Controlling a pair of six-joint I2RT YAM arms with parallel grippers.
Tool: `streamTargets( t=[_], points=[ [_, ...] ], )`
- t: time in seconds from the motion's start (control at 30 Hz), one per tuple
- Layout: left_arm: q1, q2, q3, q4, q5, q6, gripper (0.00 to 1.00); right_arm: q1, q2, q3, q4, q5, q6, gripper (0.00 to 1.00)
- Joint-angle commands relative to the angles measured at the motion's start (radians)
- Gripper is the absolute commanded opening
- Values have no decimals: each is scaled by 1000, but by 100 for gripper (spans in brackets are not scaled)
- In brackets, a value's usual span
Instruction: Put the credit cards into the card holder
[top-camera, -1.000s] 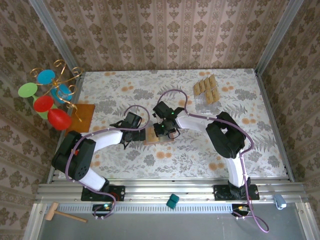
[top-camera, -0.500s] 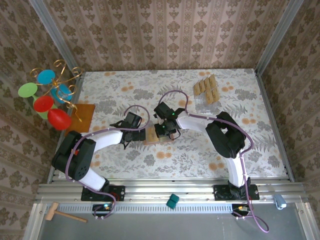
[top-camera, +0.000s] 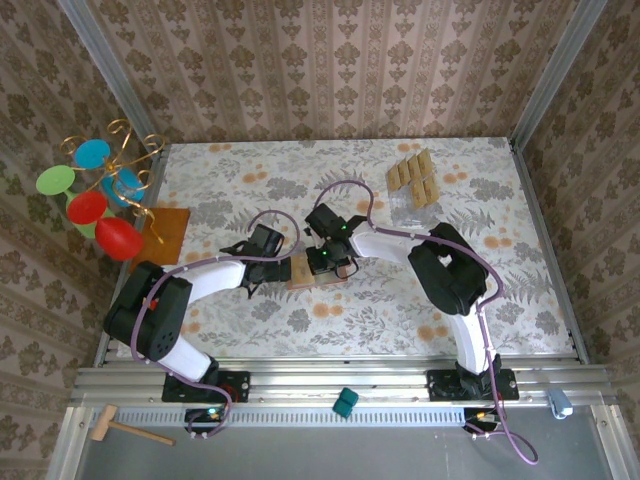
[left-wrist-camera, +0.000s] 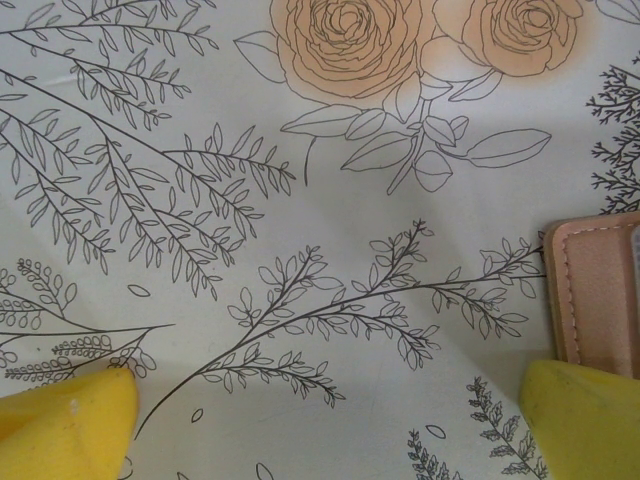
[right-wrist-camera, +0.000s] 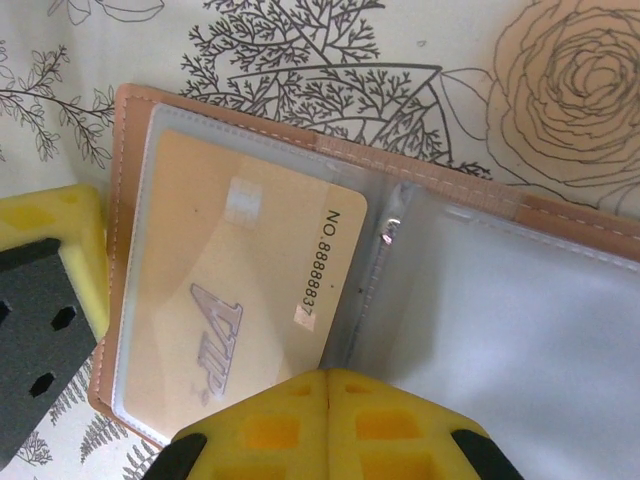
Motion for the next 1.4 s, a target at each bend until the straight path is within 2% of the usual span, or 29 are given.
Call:
streamTargets(
  t=[0.0,0.43,0.7,0.87,1.37],
  points=[
    [-1,55,-30,0,16,-8,100,11,33,36,-10,-21,16,8],
    [3,40,-21,-14,14,2,100,18,20,52,-31,-10,9,8],
    [85,-61,0,-76,14,33,100,-17,-47,44,-44,17,5,10],
    [124,-66,4,-90,17,47,100,-29,-52,57,-55,17,-4,10],
    [113,-11,0,-55,43,50,100,-18,-25,28,-21,-12,15,10]
  ],
)
